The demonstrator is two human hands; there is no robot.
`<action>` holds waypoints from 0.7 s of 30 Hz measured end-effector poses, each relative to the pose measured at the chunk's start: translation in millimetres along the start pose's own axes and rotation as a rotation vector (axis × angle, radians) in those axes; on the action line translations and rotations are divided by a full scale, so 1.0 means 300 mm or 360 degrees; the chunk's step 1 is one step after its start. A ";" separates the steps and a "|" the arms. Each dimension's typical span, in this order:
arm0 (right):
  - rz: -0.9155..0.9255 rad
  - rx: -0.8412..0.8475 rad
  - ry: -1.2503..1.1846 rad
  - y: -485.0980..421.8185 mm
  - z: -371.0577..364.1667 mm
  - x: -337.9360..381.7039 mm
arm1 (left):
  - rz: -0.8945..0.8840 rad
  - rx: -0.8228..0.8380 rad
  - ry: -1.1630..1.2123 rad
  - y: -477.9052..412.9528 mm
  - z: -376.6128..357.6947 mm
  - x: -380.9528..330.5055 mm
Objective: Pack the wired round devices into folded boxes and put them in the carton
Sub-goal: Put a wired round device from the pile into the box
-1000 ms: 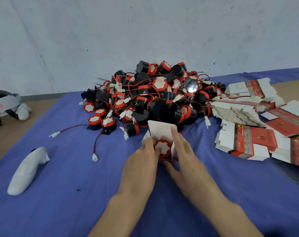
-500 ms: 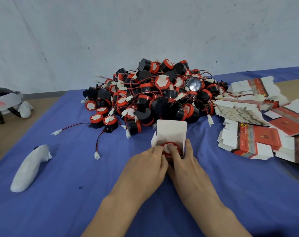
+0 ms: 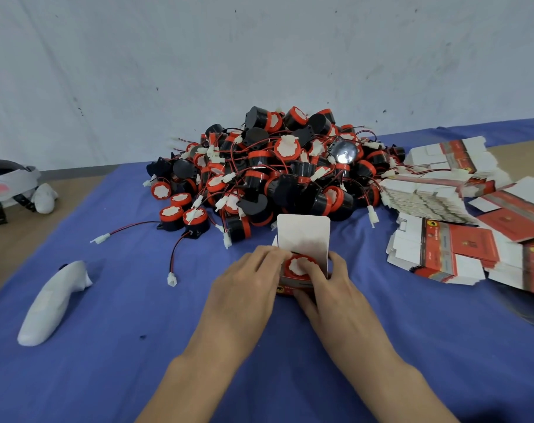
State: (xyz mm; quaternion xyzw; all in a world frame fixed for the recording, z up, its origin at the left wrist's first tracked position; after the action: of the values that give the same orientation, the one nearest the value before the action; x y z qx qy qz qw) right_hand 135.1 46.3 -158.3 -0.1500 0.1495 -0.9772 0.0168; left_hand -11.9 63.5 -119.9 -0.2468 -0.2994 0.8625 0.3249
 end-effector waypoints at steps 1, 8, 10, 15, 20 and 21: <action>0.0001 -0.0003 -0.0008 0.001 0.000 -0.001 | -0.0017 -0.0049 0.0016 -0.003 -0.002 0.000; 0.0007 -0.0009 0.0016 0.004 0.007 -0.005 | 0.0527 -0.0256 0.0815 -0.022 0.002 -0.012; 0.0011 -0.0008 0.0011 0.003 0.009 -0.011 | 0.0552 -0.0244 0.0908 -0.030 -0.005 -0.017; -0.0009 -0.0036 -0.0008 0.003 0.016 -0.019 | 0.0309 -0.0111 0.0309 -0.039 -0.010 -0.008; -0.0020 -0.0014 0.0093 0.000 0.015 -0.014 | 0.0113 0.0172 -0.0382 -0.039 -0.033 -0.014; -0.0017 -0.0013 0.0099 0.000 0.016 -0.014 | 0.0136 0.0232 -0.0433 -0.036 -0.038 -0.012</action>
State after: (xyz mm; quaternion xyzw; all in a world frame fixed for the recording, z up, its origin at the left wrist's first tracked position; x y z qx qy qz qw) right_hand 140.4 45.1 -155.3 -0.1205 0.1531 -0.9808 0.0062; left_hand 2.0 71.6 -119.6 -0.1159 -0.2665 0.9205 0.2613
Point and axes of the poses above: each hand's wrist, its own y-axis away from the middle knuckle, its own z-axis out of the back of the hand, x = y × z, the point moved 3 cm from there along -y, towards the middle knuckle, and after that the axes turned 8 degrees about y, right-handed, at the moved point
